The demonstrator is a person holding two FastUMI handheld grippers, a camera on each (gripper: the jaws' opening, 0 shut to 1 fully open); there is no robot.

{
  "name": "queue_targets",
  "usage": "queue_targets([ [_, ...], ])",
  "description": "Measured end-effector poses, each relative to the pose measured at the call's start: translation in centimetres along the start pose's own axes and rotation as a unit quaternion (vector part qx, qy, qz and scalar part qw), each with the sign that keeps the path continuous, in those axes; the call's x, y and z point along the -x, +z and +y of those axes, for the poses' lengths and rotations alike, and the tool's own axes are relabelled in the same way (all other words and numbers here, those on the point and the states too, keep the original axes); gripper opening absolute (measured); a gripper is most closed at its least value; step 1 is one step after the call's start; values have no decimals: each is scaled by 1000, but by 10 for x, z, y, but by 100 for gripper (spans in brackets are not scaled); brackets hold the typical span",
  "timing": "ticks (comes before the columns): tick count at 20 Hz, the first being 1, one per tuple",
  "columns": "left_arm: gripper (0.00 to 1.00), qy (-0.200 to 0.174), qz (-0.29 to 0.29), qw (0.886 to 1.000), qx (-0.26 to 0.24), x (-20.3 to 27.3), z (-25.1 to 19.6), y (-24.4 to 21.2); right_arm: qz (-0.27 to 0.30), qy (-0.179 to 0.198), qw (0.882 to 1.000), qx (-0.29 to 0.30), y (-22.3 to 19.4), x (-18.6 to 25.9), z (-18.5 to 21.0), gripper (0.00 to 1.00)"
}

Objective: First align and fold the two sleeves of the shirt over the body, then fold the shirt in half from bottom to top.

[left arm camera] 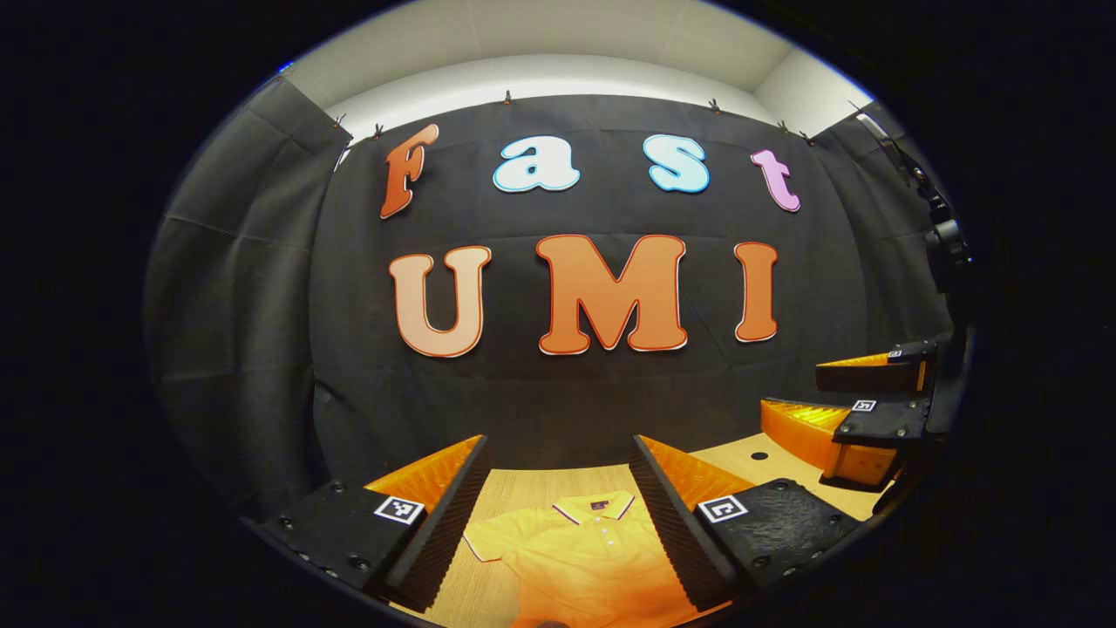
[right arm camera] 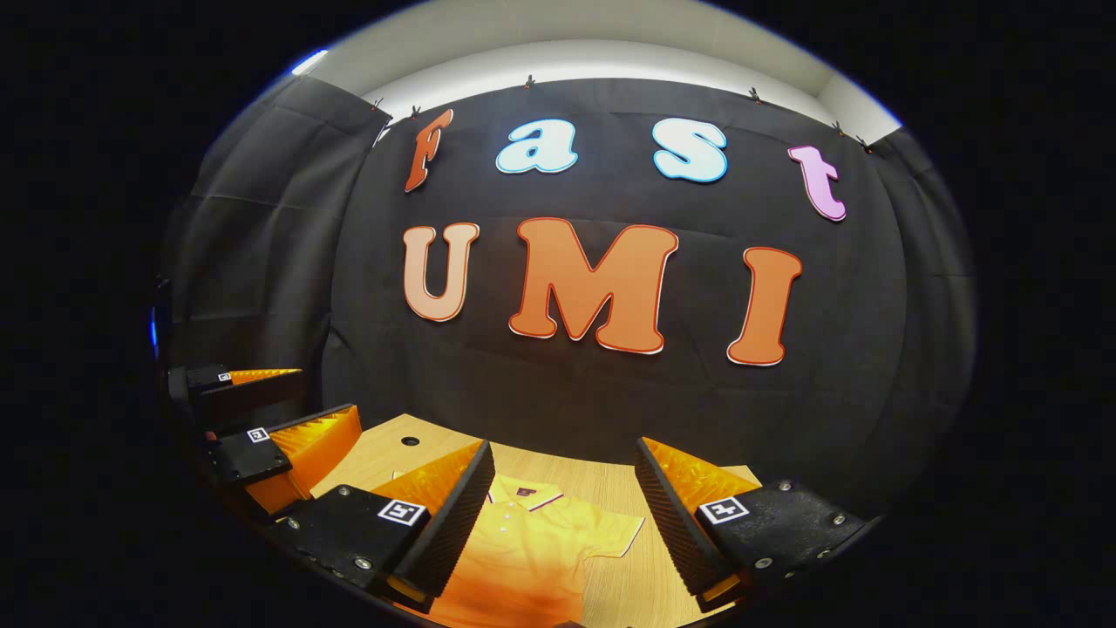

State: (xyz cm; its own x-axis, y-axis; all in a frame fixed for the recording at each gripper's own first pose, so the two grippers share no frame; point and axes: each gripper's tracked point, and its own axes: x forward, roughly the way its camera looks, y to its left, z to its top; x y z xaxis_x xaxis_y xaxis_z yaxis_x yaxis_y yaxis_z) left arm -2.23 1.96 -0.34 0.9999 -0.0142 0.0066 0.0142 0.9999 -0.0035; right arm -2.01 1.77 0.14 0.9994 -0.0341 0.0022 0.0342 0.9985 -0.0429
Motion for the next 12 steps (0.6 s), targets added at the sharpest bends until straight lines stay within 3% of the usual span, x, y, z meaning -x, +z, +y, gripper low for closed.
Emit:
queue_targets([
  [12,98,-4,-6,1000,1,11,14,-7,18,-16,1000,17,-11,-6,8,98],
])
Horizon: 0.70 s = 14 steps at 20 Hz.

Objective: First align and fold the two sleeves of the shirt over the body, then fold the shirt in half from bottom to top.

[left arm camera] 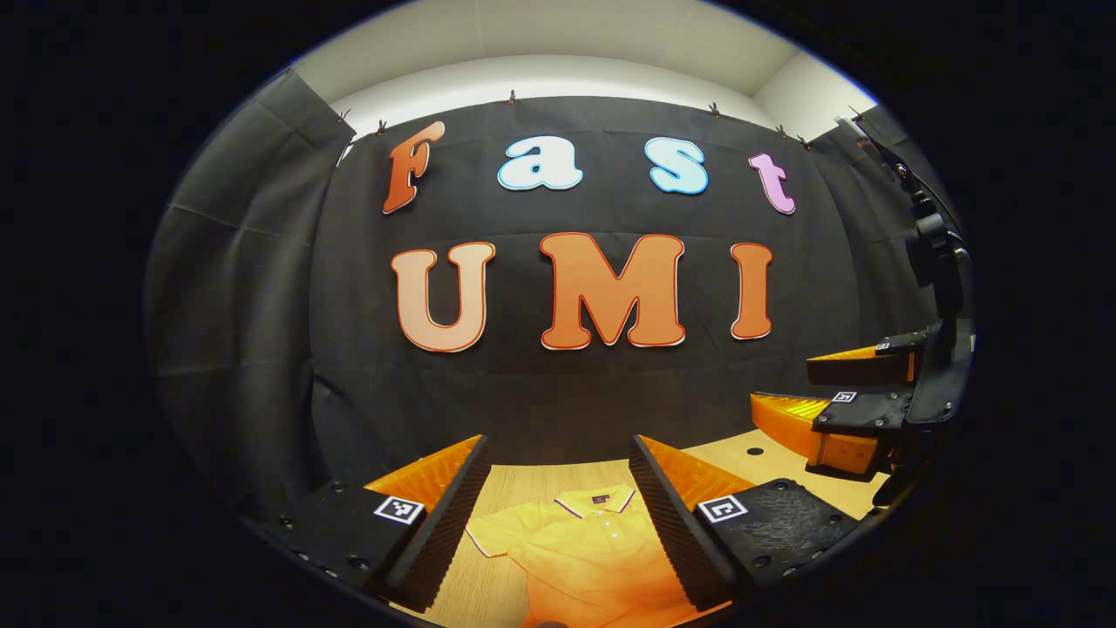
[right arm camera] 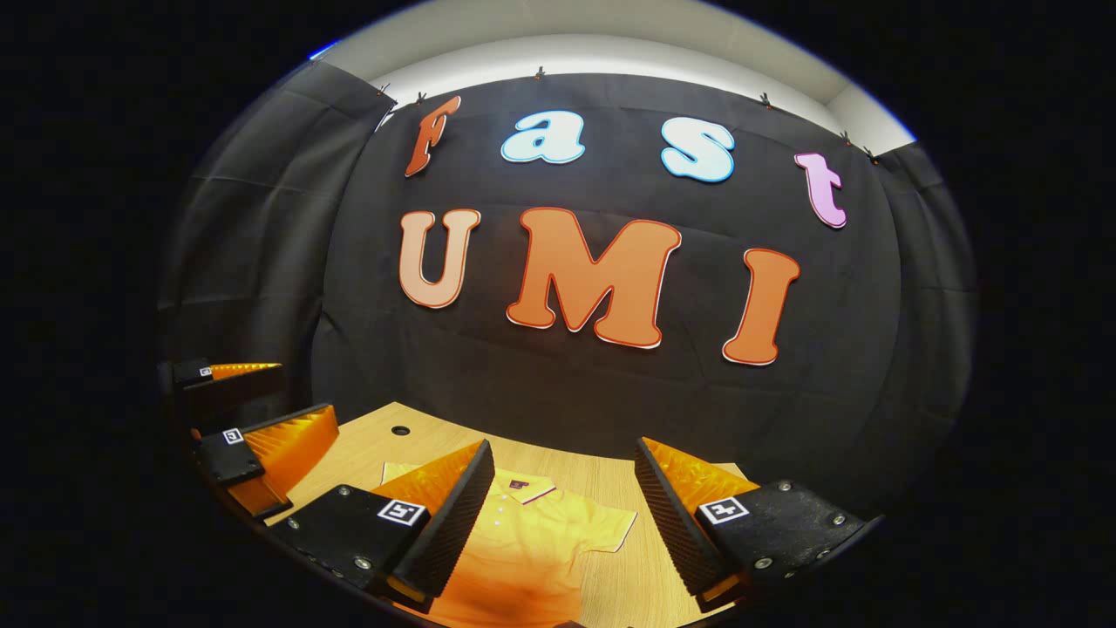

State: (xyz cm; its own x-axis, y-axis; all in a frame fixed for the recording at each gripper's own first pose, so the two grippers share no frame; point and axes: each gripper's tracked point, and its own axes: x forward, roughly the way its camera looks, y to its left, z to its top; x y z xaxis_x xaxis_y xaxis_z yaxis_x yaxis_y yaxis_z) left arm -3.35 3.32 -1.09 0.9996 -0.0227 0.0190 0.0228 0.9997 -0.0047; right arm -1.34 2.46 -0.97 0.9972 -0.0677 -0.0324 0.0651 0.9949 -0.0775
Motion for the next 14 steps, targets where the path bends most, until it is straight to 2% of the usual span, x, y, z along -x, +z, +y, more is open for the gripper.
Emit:
queue_targets([
  [4,98,33,-13,999,-18,-3,6,14,19,-1,1000,17,-16,-31,-27,98],
  [10,98,87,0,996,-30,3,16,12,81,12,997,13,-61,-86,-57,98],
  [12,98,109,5,993,-34,6,25,10,109,16,994,17,-79,-103,-64,98],
  [14,98,130,10,991,-41,9,31,10,152,1,988,12,-100,-116,-75,100],
])
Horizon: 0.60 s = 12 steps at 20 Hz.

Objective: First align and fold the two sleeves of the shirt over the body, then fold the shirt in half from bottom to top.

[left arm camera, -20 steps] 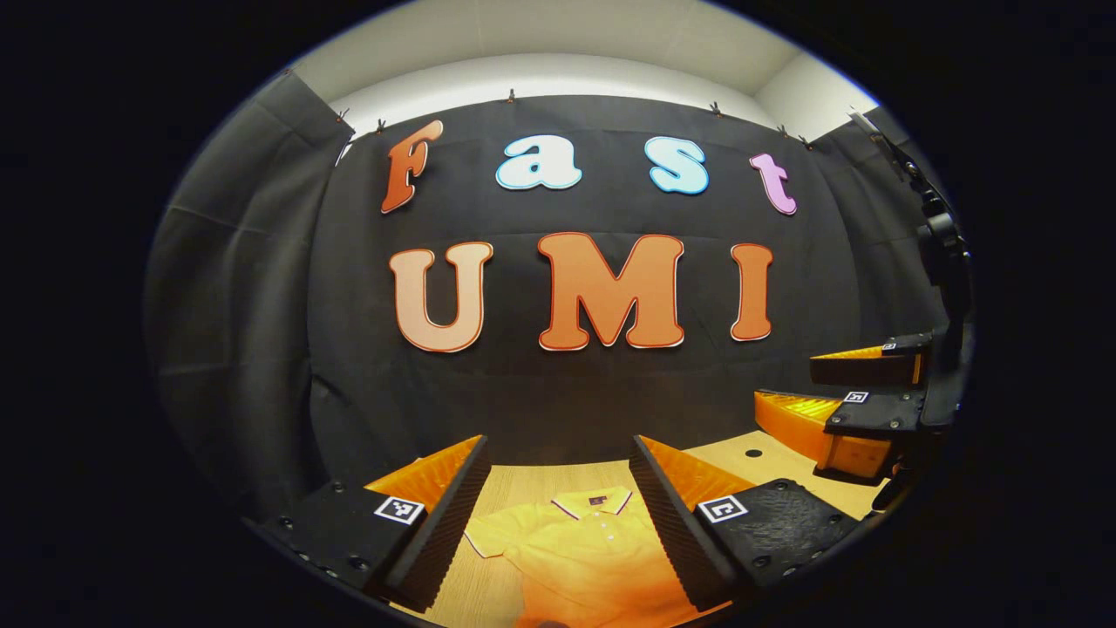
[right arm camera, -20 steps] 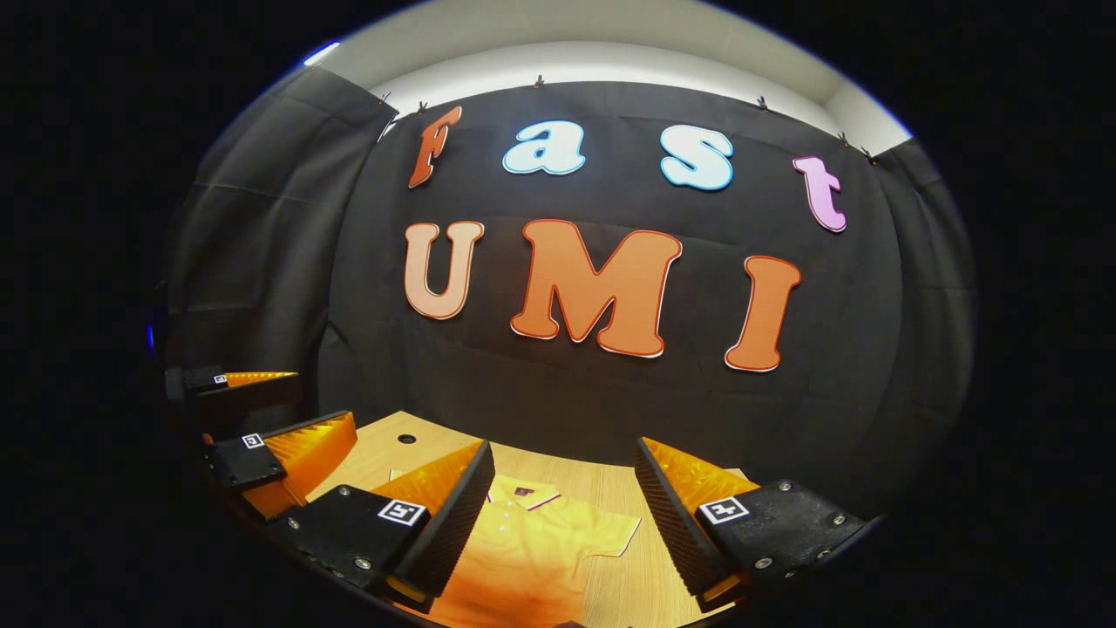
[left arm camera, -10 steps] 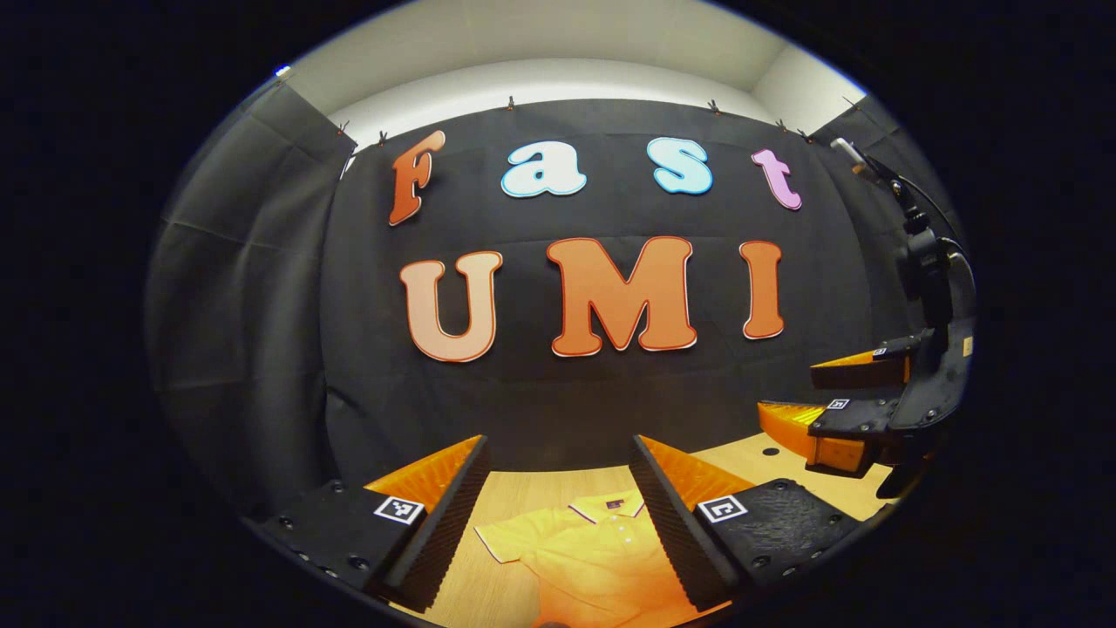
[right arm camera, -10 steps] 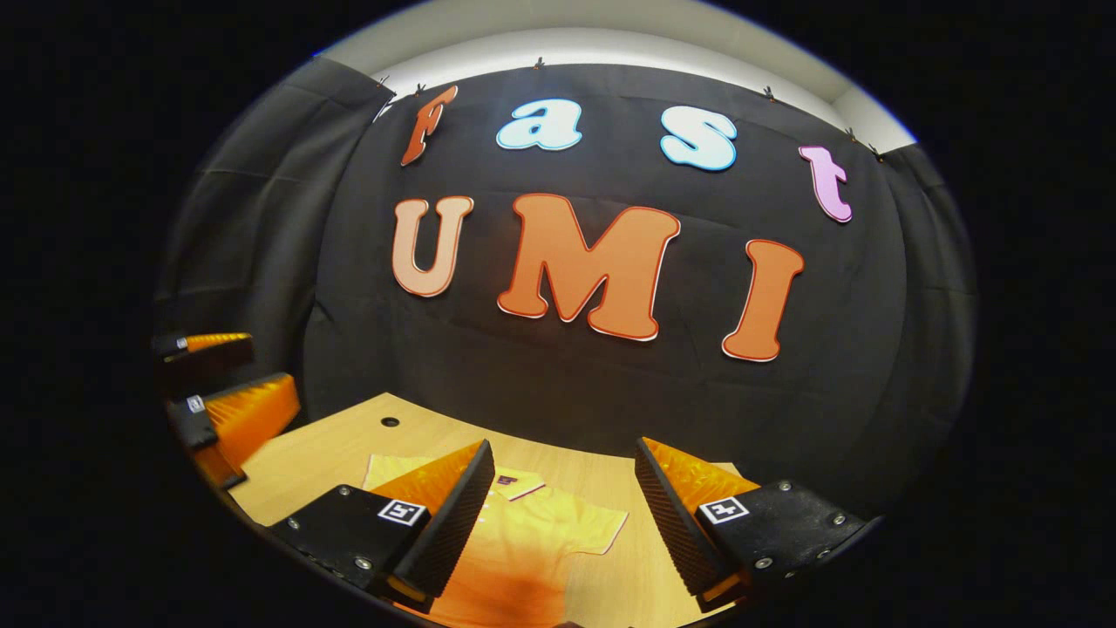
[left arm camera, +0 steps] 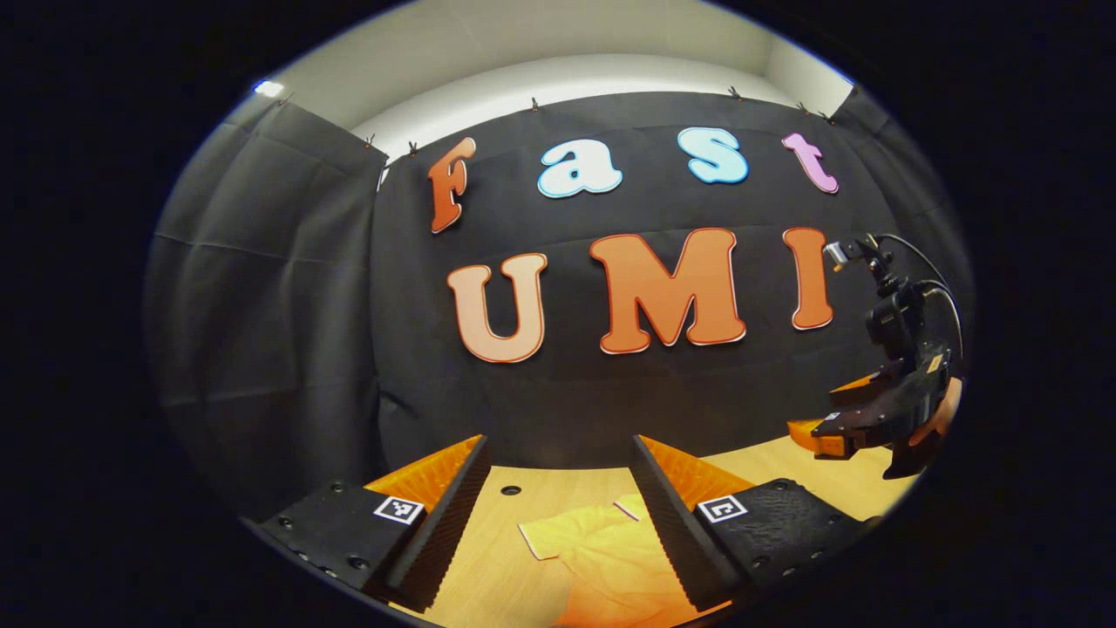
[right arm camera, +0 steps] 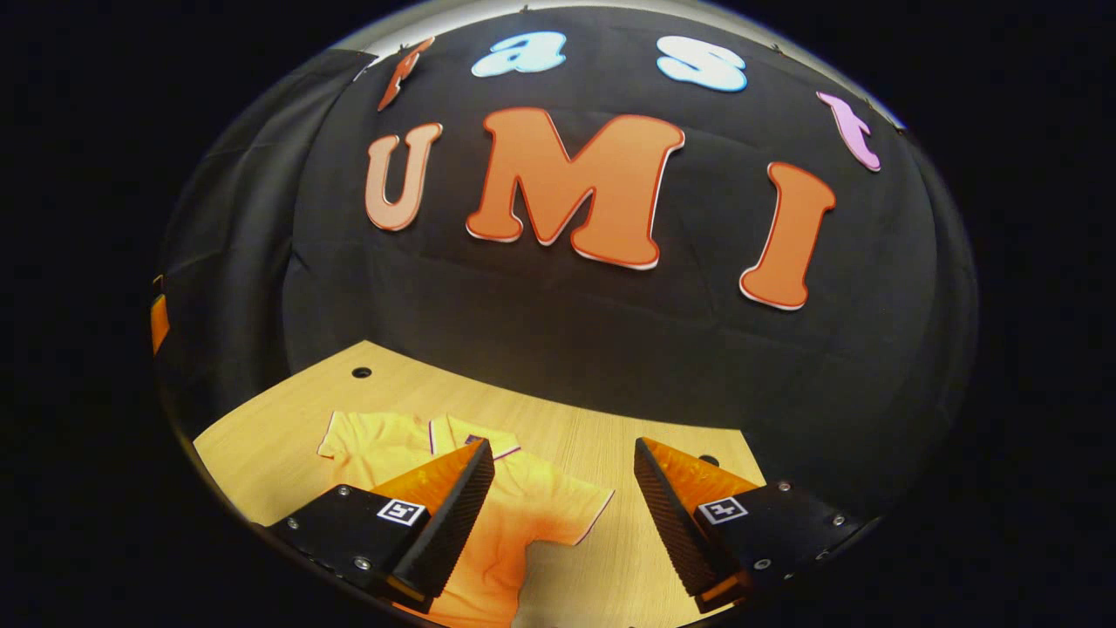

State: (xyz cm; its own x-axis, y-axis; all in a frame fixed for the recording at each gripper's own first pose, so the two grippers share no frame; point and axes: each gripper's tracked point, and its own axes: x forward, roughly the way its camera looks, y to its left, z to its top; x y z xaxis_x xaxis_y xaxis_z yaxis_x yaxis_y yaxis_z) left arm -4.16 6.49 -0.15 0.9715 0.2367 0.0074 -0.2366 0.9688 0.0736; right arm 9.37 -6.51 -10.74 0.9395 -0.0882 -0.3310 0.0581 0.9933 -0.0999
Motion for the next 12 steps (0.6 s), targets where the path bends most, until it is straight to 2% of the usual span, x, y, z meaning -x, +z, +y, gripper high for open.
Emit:
queue_targets([
  [6,98,31,22,999,-22,7,3,-3,76,6,997,11,-39,-49,-5,98],
  [9,100,56,33,997,-28,10,12,-7,122,13,992,6,-65,-73,-8,98],
  [12,98,60,51,996,-30,11,3,-17,162,16,987,-4,-88,-95,-15,97],
])
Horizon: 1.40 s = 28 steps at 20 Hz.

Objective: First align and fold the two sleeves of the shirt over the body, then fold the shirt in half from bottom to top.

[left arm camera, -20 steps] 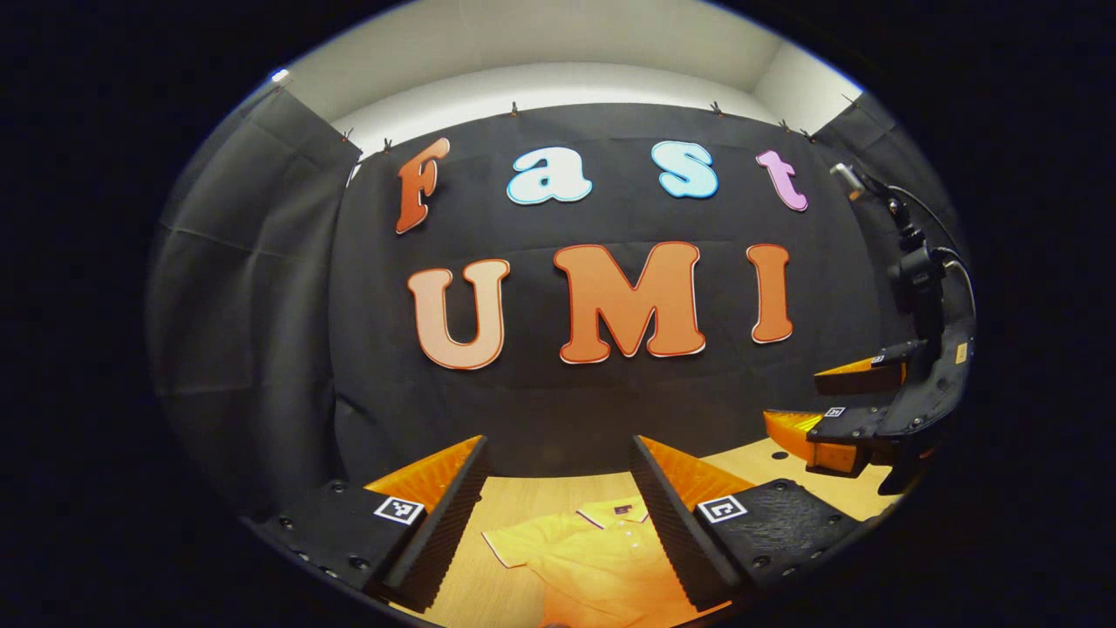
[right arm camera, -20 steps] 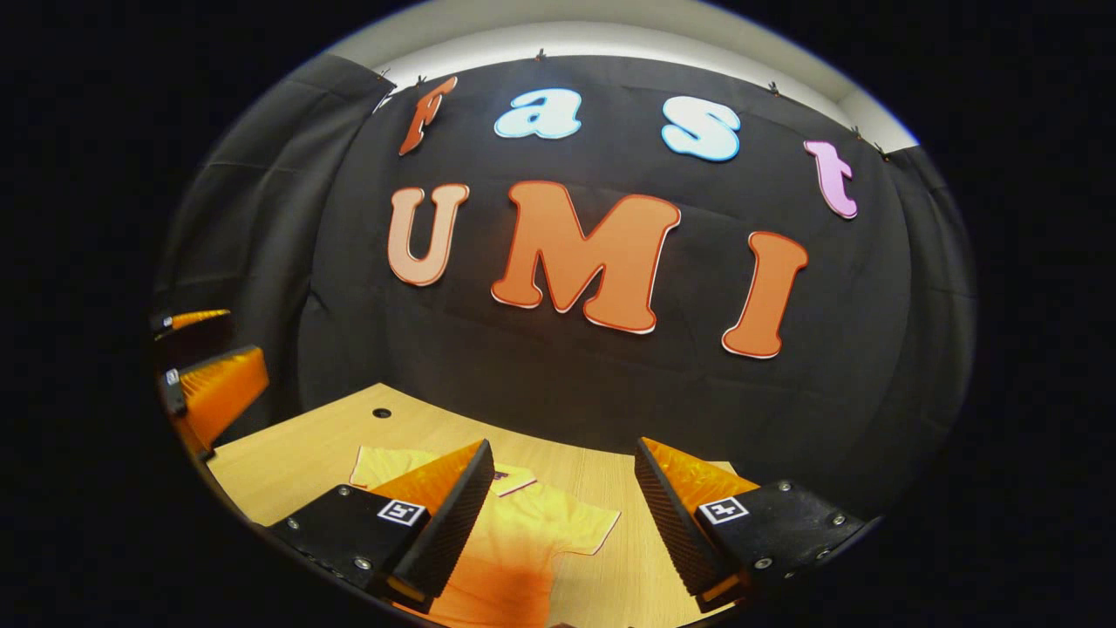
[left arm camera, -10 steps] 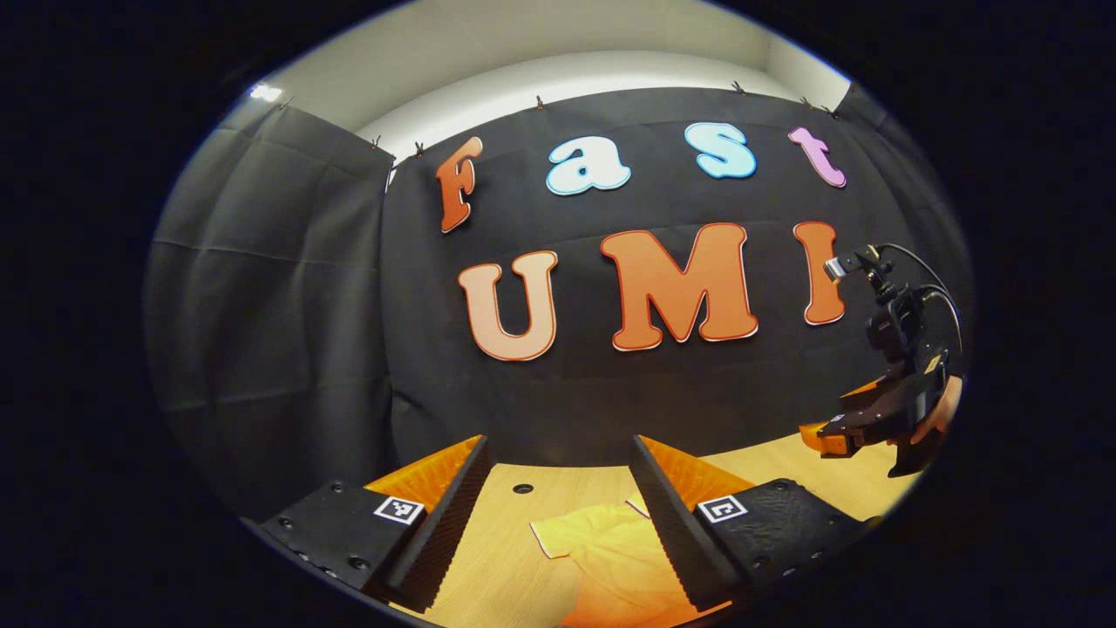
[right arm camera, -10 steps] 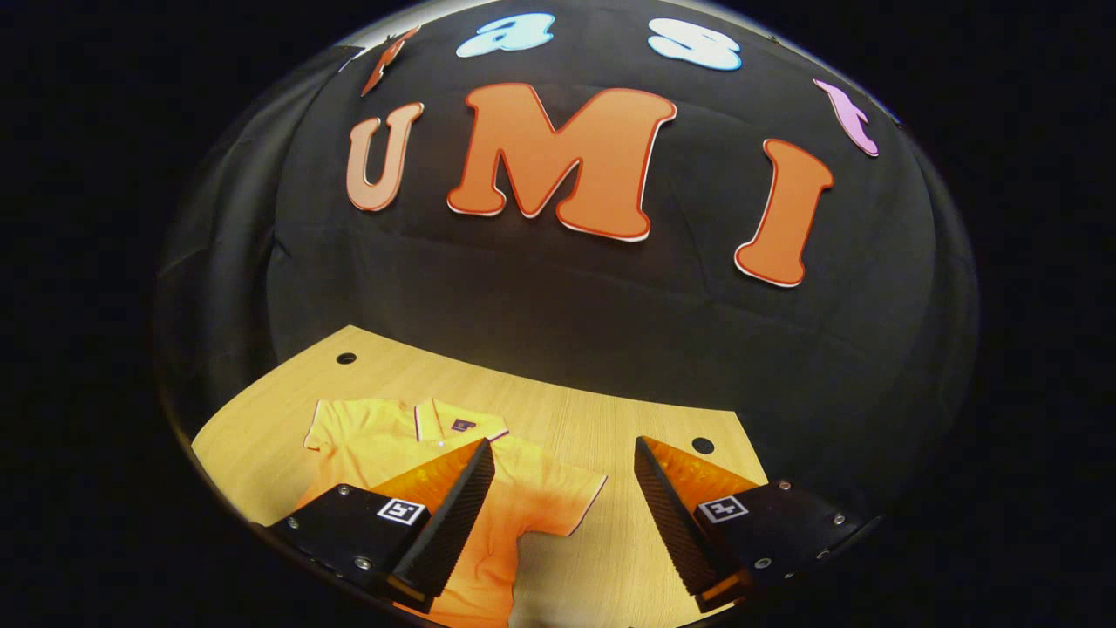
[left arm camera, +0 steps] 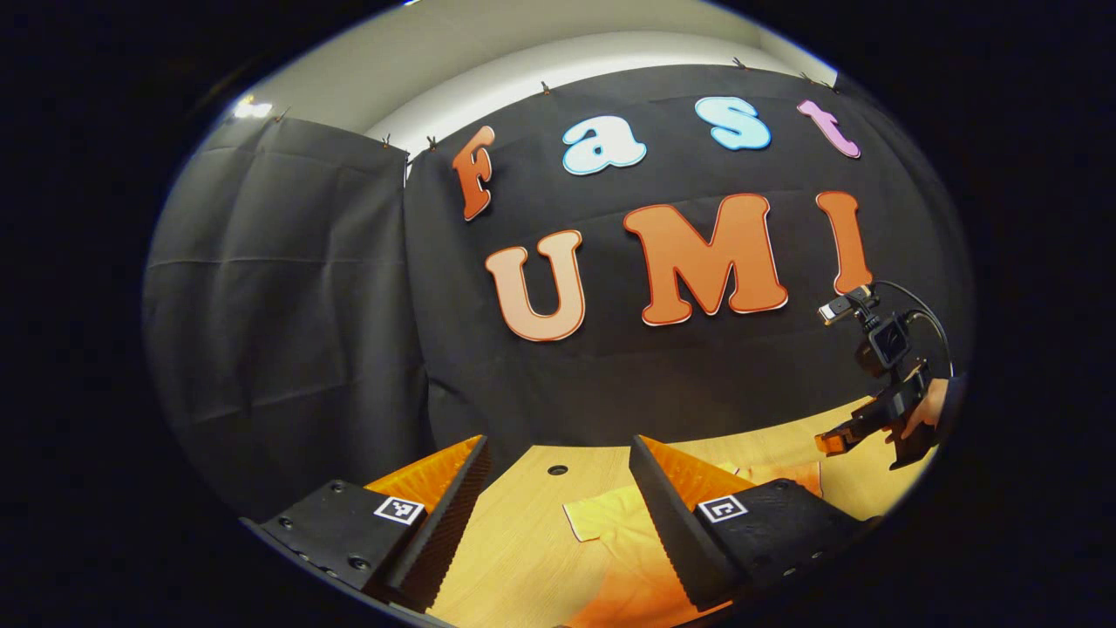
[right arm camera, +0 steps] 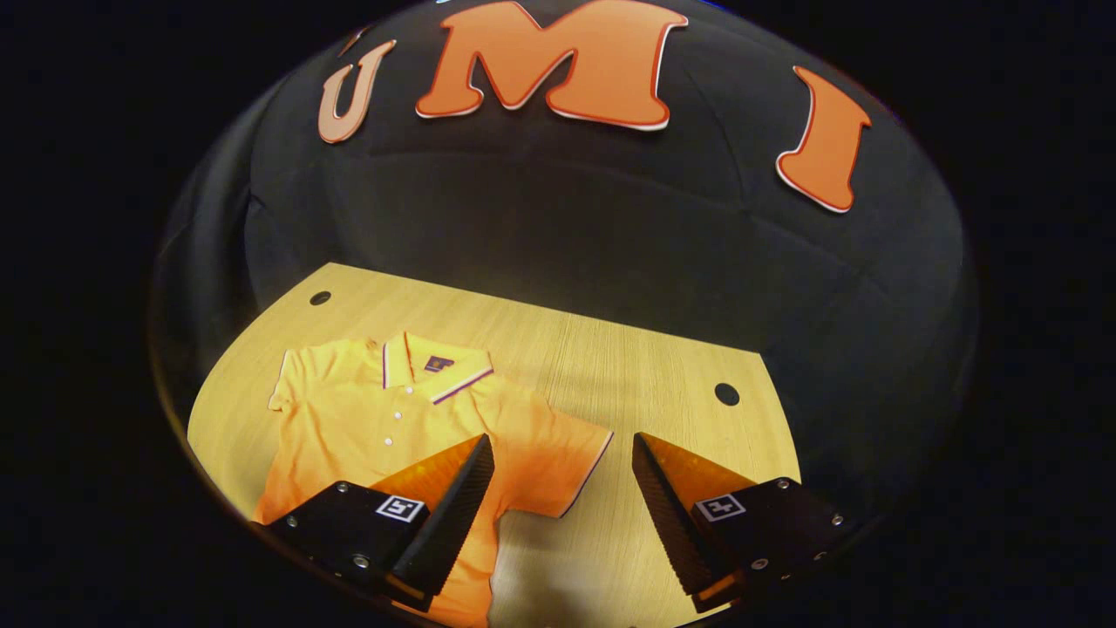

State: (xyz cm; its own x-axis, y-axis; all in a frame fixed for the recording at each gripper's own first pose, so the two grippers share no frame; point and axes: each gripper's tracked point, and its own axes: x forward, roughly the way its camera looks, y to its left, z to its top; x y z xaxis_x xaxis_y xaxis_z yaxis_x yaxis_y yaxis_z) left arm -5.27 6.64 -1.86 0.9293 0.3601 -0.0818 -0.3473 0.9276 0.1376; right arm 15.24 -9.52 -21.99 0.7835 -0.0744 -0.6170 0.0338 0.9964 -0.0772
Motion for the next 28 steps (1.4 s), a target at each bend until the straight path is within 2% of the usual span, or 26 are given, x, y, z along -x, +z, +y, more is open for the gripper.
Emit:
queue_targets([
  [4,98,8,12,1000,-13,4,-5,-3,72,9,997,-31,-27,-34,-12,97],
  [8,98,18,31,999,-20,6,-8,-11,132,19,991,-31,-47,-62,-18,96],
  [12,98,23,40,999,-29,5,-13,-13,192,40,979,-60,-66,-87,-14,95],
  [15,99,21,48,998,-32,6,-18,-17,224,57,966,-112,-76,-105,-9,92],
  [16,99,21,52,998,-34,7,-20,-18,233,52,965,-111,-82,-111,-13,91],
  [17,99,20,53,998,-36,9,-21,-21,240,45,964,-103,-87,-119,-17,83],
  [18,99,19,56,998,-37,9,-23,-21,249,41,963,-97,-92,-122,-19,85],
  [22,99,13,65,997,-42,8,-27,-24,303,53,945,-110,-114,-132,-8,75],
  [26,99,5,81,996,-45,1,-39,-34,320,39,944,-76,-119,-137,-7,74],
  [28,99,6,86,995,-43,0,-39,-38,323,42,943,-70,-117,-136,-2,66],
])
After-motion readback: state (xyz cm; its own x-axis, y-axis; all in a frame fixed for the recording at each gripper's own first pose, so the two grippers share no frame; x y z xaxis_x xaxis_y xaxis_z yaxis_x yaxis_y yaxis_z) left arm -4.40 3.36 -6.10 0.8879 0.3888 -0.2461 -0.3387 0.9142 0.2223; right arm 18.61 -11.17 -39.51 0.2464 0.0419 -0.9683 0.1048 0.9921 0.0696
